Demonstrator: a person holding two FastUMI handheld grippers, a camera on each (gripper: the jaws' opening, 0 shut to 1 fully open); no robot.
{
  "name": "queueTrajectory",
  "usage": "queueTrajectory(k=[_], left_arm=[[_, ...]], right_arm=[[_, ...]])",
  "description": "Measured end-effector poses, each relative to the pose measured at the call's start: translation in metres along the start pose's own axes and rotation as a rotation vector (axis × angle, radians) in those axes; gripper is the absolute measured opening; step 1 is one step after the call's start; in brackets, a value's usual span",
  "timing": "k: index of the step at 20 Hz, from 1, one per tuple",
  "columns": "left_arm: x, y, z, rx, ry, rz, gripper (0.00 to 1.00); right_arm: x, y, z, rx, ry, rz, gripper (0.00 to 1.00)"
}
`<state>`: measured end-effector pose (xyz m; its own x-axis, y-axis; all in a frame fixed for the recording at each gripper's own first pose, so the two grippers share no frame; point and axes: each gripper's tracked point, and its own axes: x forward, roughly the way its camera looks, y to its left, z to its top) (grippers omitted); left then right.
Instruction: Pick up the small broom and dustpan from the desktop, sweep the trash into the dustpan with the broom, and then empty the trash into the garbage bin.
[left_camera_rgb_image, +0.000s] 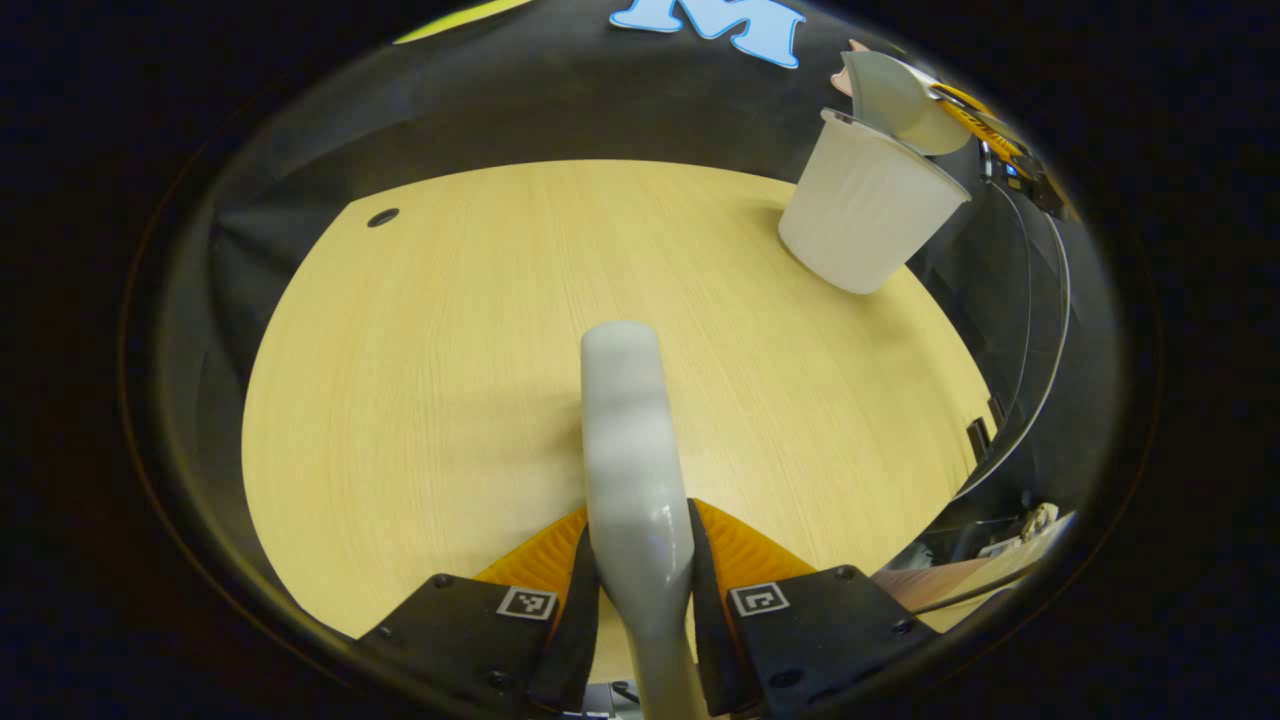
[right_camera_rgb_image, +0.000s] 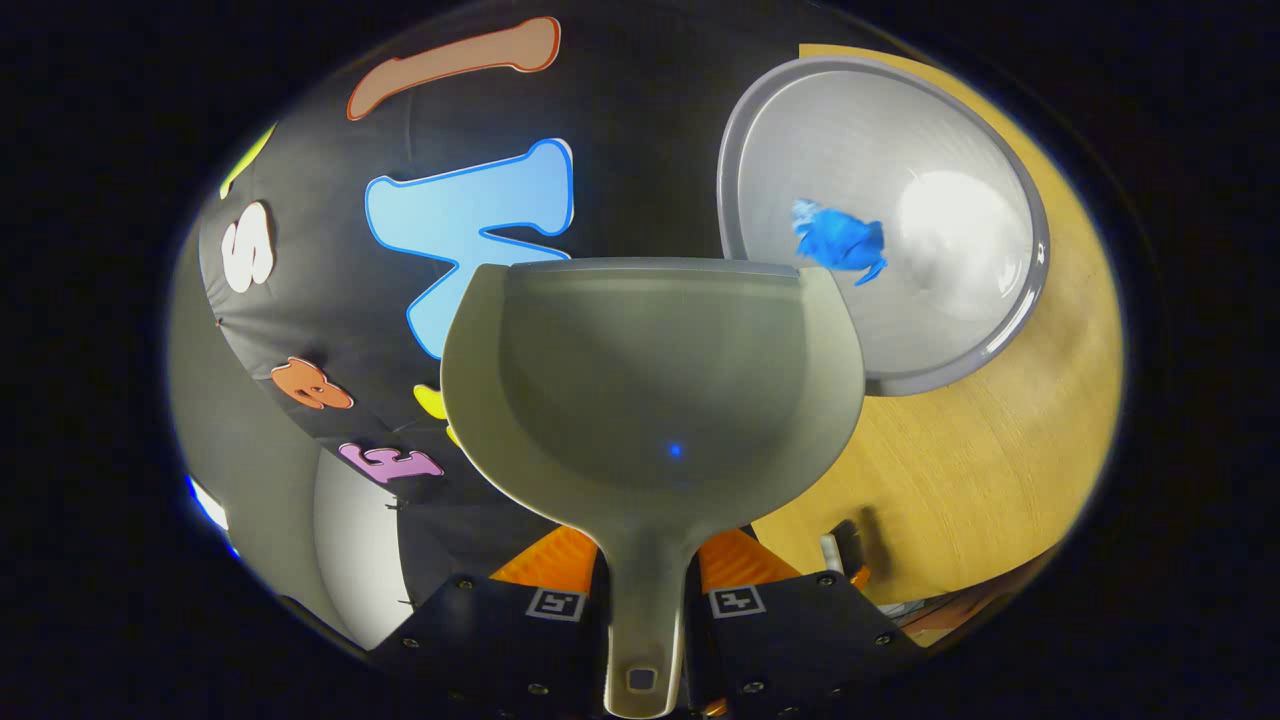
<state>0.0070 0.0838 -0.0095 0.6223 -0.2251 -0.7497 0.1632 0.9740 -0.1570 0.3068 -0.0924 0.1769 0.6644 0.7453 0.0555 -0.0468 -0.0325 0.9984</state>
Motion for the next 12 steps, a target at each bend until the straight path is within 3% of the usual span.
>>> queueTrajectory(k=[5,6,7,12], left_arm=[[0.0,-0.001,-0.005,-0.003,-0.006,0.001,0.49],[-0.002,0.0,-0.005,-0.007,-0.007,0.001,0.49],[-0.002,0.0,-0.006,-0.011,-0.008,0.0,0.49],[-0.005,0.006,-0.011,-0.02,-0.008,0.011,0.49]], right_arm=[[0.0,0.001,-0.001,-0.003,0.007,0.0,0.3],[0.0,0.001,-0.003,-0.008,0.011,-0.001,0.34],[0.0,0.0,-0.003,-0.015,0.014,-0.001,0.3],[-0.004,-0.012,-0.01,-0.099,0.061,-0.019,0.3]])
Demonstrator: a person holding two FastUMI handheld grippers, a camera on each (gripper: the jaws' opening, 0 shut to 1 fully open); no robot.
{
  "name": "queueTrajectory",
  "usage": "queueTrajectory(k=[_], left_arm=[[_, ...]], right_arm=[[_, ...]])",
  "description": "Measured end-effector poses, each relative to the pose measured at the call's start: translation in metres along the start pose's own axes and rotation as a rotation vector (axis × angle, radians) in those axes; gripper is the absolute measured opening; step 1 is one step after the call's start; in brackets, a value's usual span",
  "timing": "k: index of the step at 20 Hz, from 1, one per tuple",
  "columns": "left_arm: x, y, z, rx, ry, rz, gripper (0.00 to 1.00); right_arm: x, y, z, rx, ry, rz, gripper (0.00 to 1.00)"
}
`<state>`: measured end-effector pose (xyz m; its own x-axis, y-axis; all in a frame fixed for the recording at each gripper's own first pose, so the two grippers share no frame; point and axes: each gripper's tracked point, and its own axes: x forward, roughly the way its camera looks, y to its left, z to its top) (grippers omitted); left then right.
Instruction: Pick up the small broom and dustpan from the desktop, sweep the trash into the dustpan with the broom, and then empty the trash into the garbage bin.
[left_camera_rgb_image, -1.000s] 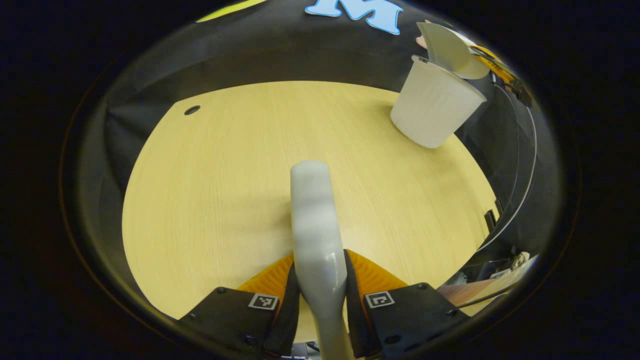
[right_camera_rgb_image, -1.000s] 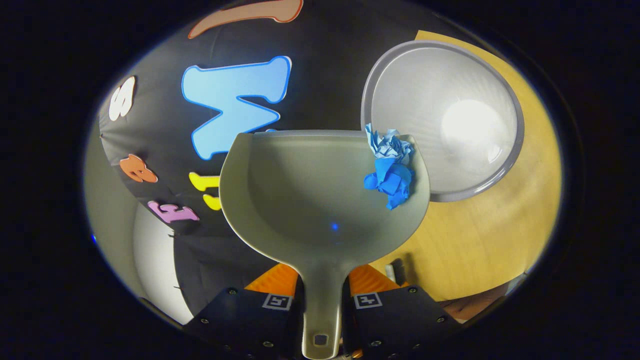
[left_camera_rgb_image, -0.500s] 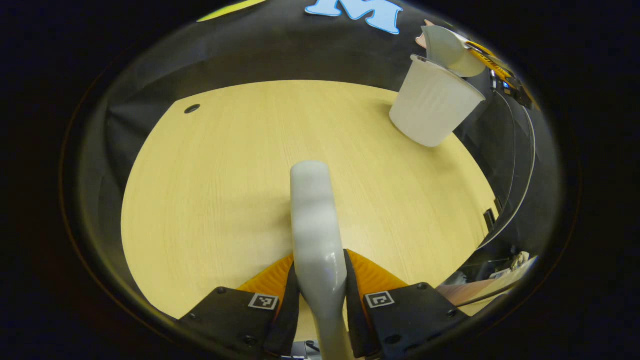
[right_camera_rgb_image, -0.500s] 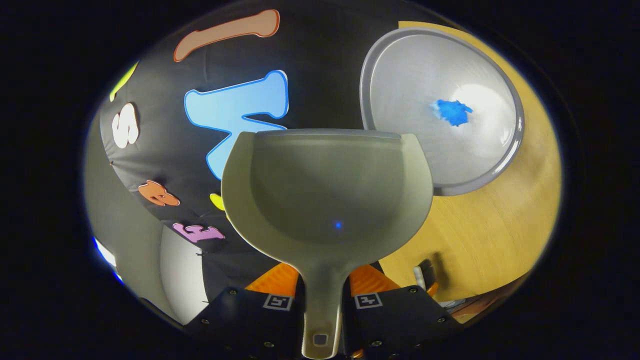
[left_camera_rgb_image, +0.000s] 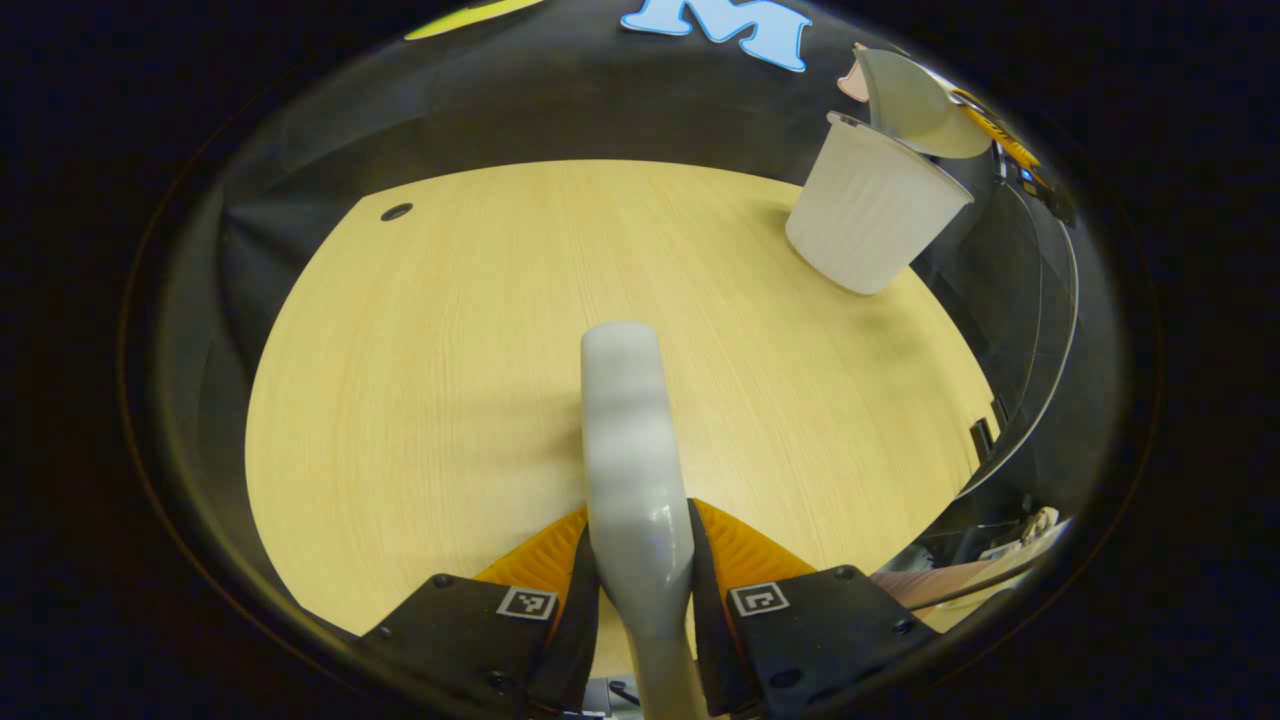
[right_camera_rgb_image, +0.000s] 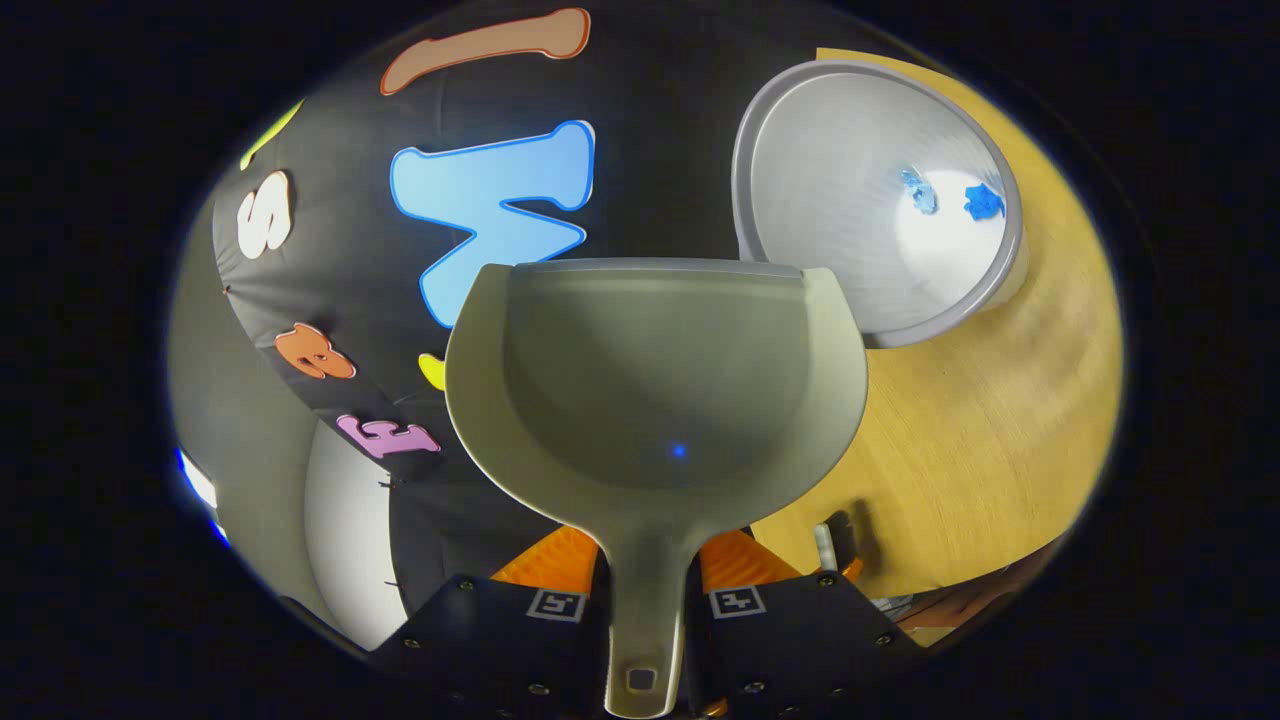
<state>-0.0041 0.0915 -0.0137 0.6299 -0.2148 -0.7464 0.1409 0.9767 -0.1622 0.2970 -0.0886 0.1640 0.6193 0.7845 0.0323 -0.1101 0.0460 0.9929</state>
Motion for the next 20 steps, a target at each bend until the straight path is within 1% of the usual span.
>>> queueTrajectory(k=[2,3,4,5,7,8,9,12,16,19,20], left_arm=[[-0.002,0.002,-0.002,-0.003,-0.003,0.002,0.49],[-0.002,0.003,-0.003,-0.003,-0.006,0.004,0.46],[-0.002,0.003,-0.004,-0.006,-0.007,0.007,0.49],[-0.002,0.004,-0.005,-0.009,-0.007,0.006,0.48],[-0.001,0.008,-0.007,-0.014,-0.005,0.007,0.49],[0.0,0.008,-0.007,-0.015,-0.005,0.009,0.46],[0.001,0.01,-0.006,-0.017,-0.007,0.012,0.46],[0.003,0.017,-0.002,-0.007,-0.011,0.02,0.46],[0.006,0.025,0.001,0.023,-0.009,0.021,0.49],[0.01,0.029,0.005,0.046,-0.004,0.01,0.49],[0.012,0.028,0.006,0.055,-0.004,0.006,0.46]], right_arm=[[-0.005,-0.006,-0.009,-0.053,0.026,-0.013,0.3],[-0.005,-0.01,-0.012,-0.081,0.036,-0.021,0.3],[-0.006,-0.014,-0.014,-0.104,0.045,-0.03,0.3],[-0.008,-0.019,-0.015,-0.124,0.053,-0.039,0.3],[-0.009,-0.025,-0.021,-0.164,0.06,-0.068,0.3],[-0.011,-0.03,-0.023,-0.188,0.06,-0.082,0.3],[-0.011,-0.036,-0.023,-0.214,0.061,-0.099,0.3],[-0.013,-0.056,-0.027,-0.292,0.064,-0.167,0.3],[-0.013,-0.085,-0.026,-0.4,0.052,-0.27,0.3],[-0.011,-0.106,-0.027,-0.455,0.039,-0.351,0.3],[-0.01,-0.114,-0.027,-0.472,0.037,-0.382,0.3]])
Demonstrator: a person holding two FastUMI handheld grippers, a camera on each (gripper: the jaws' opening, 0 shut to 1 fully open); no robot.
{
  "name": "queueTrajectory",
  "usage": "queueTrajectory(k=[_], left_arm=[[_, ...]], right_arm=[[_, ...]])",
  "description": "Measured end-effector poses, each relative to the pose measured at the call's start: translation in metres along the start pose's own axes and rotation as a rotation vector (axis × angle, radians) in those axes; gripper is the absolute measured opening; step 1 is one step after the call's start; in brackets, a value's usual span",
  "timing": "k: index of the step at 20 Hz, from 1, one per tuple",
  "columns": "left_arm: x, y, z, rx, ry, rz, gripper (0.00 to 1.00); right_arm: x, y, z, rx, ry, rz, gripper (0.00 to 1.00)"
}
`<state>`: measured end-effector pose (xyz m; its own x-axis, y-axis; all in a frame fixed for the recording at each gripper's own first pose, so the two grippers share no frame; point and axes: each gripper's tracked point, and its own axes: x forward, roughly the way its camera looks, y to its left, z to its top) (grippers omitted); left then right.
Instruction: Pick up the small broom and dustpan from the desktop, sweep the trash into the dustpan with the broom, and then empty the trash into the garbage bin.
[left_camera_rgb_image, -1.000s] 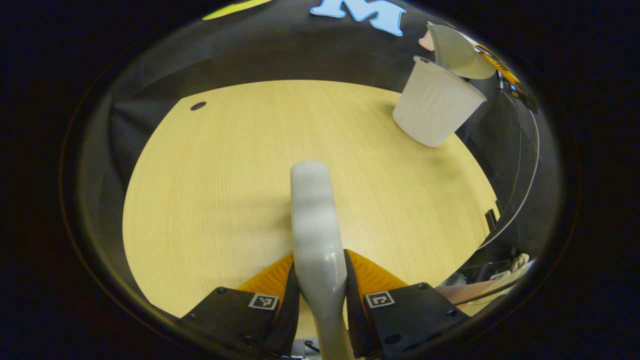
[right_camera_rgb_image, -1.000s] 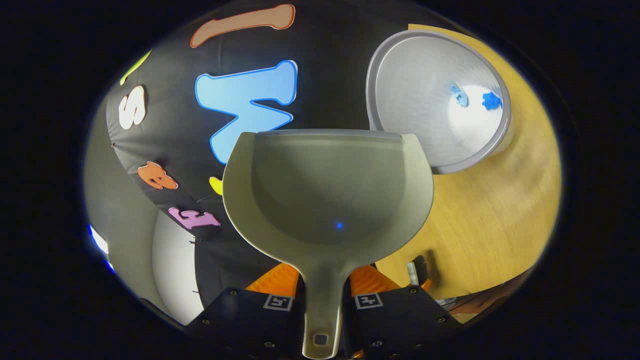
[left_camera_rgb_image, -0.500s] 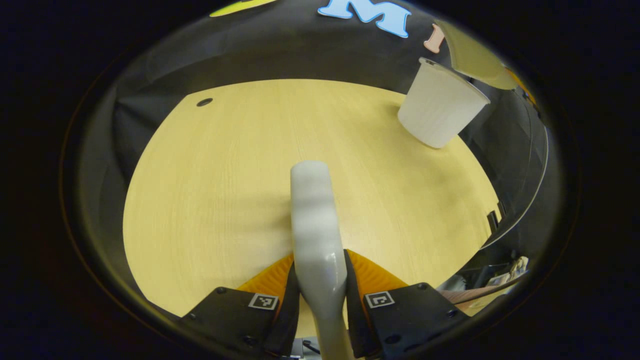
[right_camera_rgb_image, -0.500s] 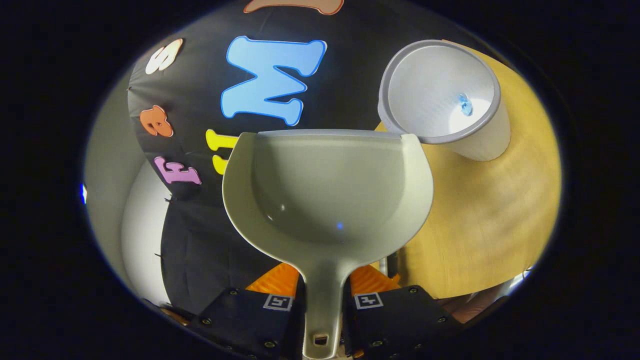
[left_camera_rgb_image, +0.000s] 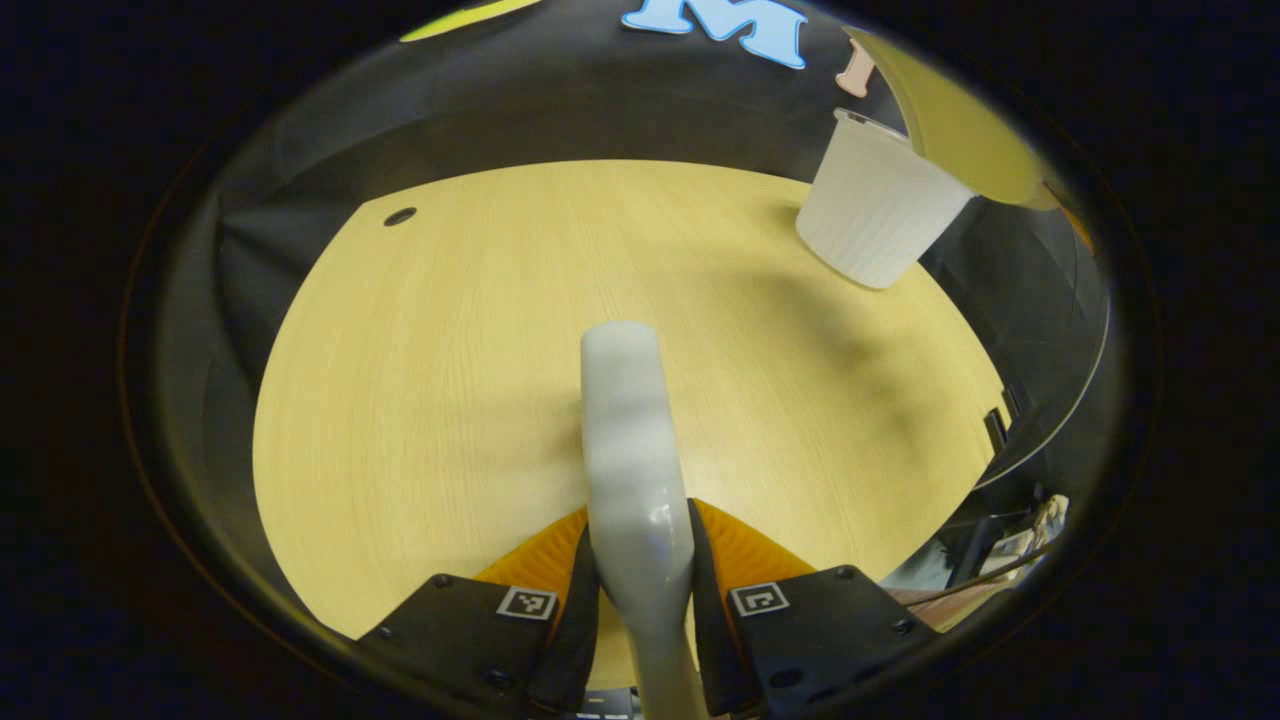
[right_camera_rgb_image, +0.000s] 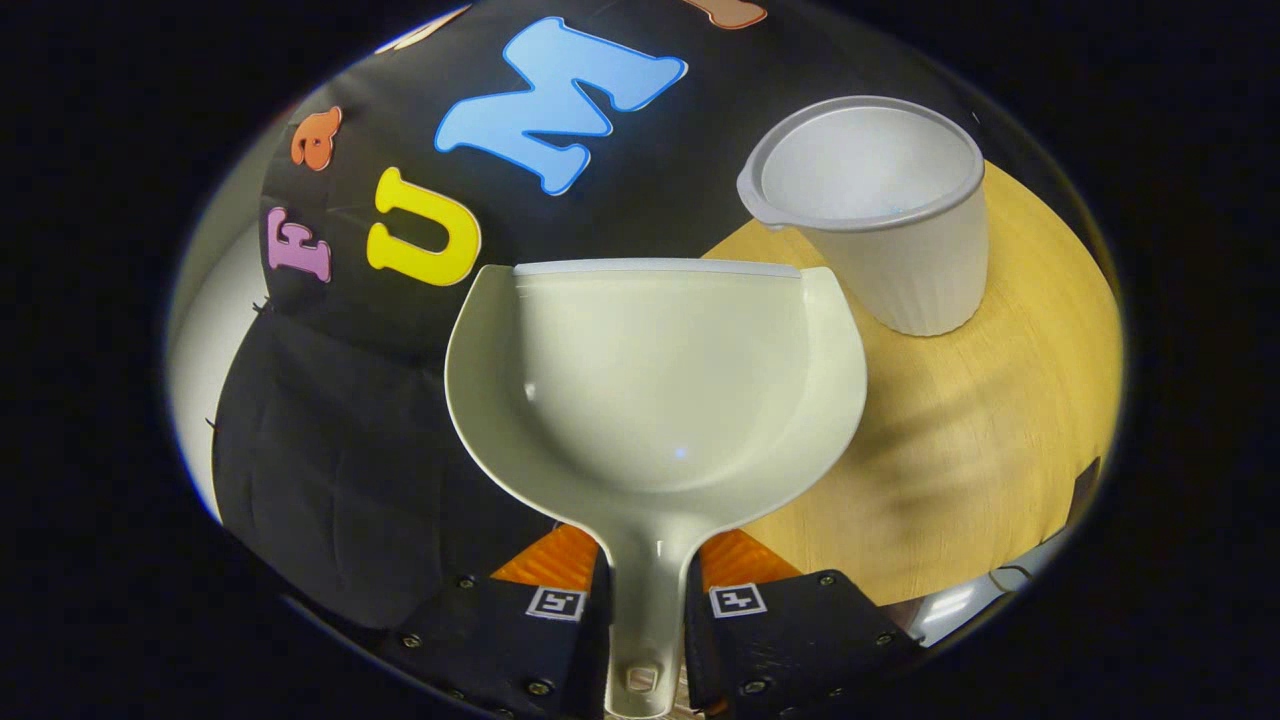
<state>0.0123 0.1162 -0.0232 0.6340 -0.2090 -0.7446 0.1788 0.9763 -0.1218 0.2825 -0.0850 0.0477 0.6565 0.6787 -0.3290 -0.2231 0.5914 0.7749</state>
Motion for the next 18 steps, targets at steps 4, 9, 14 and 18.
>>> queueTrajectory(k=[4,9,14,18], left_arm=[[0.007,0.001,0.007,0.024,-0.003,-0.013,0.46],[0.013,-0.007,0.013,0.021,-0.008,-0.015,0.49],[0.019,-0.014,0.017,-0.047,0.022,0.014,0.46],[0.014,-0.023,0.031,-0.067,0.043,0.062,0.46]], right_arm=[[0.013,-0.034,-0.011,-0.071,0.014,-0.17,0.31],[0.037,-0.077,-0.022,-0.193,0.066,-0.349,0.3],[0.06,-0.119,-0.037,-0.308,0.077,-0.489,0.31],[0.078,-0.155,-0.043,-0.373,0.095,-0.585,0.31]])
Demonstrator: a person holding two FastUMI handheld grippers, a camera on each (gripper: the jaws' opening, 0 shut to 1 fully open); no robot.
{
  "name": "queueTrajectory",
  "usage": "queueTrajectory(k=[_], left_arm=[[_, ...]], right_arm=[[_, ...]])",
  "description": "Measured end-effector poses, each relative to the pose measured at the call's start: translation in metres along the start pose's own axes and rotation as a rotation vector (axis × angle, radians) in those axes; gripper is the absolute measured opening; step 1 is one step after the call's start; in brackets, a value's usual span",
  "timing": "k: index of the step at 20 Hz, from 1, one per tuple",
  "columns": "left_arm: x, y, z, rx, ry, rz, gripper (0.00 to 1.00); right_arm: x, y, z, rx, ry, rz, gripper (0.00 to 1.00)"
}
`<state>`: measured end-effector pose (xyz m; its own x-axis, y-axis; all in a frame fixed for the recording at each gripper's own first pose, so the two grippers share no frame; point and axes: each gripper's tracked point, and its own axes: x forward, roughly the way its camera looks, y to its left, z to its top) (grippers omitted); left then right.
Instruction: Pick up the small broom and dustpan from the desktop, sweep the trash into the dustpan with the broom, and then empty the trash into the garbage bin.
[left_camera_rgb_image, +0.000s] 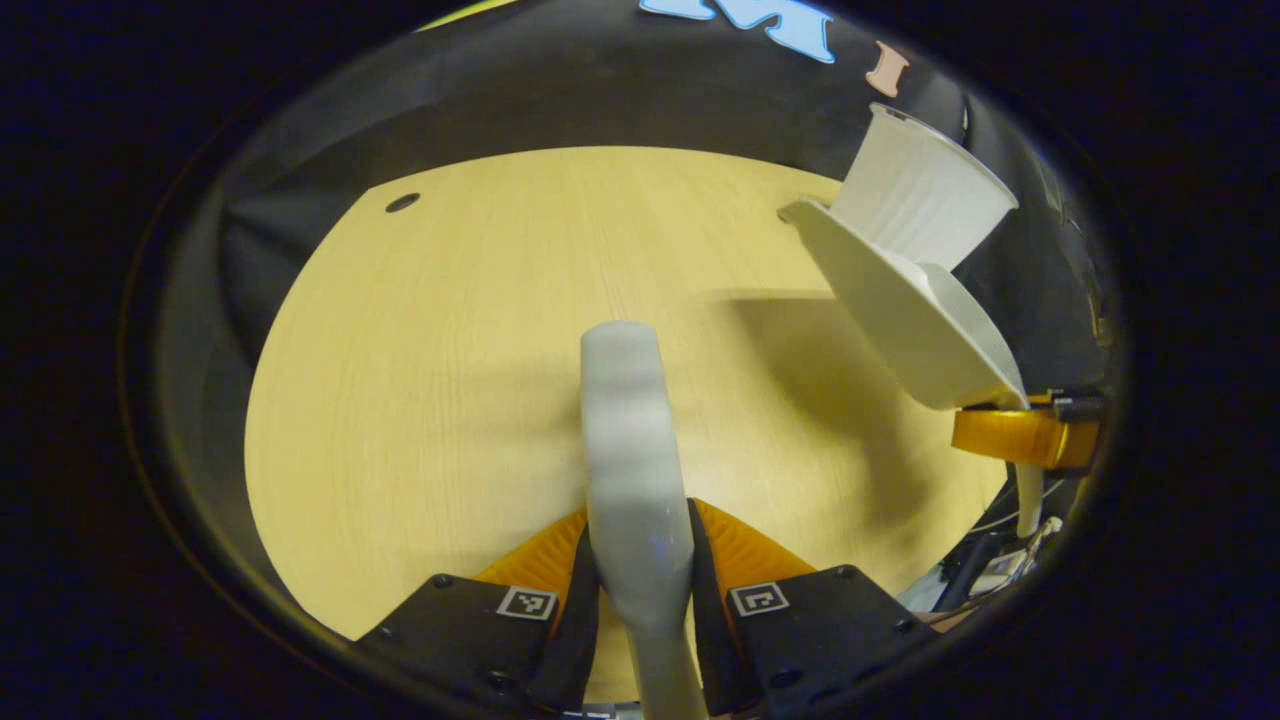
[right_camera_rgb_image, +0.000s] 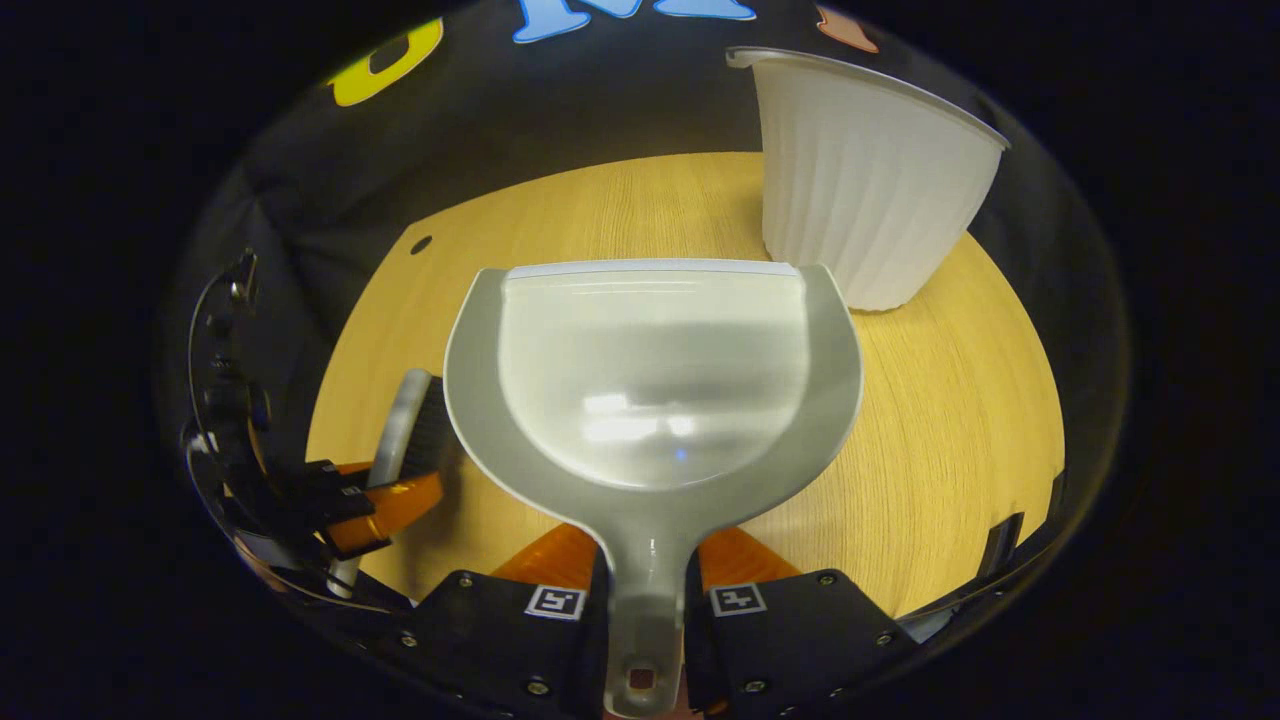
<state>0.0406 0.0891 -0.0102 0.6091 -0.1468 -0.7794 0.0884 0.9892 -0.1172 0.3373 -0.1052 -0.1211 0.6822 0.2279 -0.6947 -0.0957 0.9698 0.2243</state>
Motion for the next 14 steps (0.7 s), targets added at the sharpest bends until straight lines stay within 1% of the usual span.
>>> queueTrajectory(k=[1,2,6,7,9,10,14], left_arm=[[0.003,-0.008,0.005,-0.003,0.009,0.005,0.46],[0.006,-0.011,0.008,-0.006,0.018,0.007,0.49],[0.018,-0.031,0.029,-0.002,0.053,0.037,0.49],[0.024,-0.036,0.037,-0.001,0.059,0.04,0.51],[0.028,-0.038,0.037,0.009,0.075,0.046,0.46],[0.027,-0.043,0.043,0.016,0.08,0.053,0.51],[0.036,-0.062,0.059,0.043,0.099,0.079,0.48]], right_arm=[[0.004,-0.002,-0.003,-0.002,0.007,-0.009,0.31],[0.007,-0.003,-0.006,-0.001,0.013,-0.015,0.31],[0.017,-0.012,-0.013,-0.033,0.02,-0.055,0.31],[0.019,-0.014,-0.014,-0.041,0.021,-0.063,0.31],[0.02,-0.015,-0.019,-0.046,0.035,-0.074,0.31],[0.021,-0.016,-0.021,-0.047,0.044,-0.079,0.31],[0.017,-0.017,-0.017,-0.061,0.078,-0.095,0.31]])
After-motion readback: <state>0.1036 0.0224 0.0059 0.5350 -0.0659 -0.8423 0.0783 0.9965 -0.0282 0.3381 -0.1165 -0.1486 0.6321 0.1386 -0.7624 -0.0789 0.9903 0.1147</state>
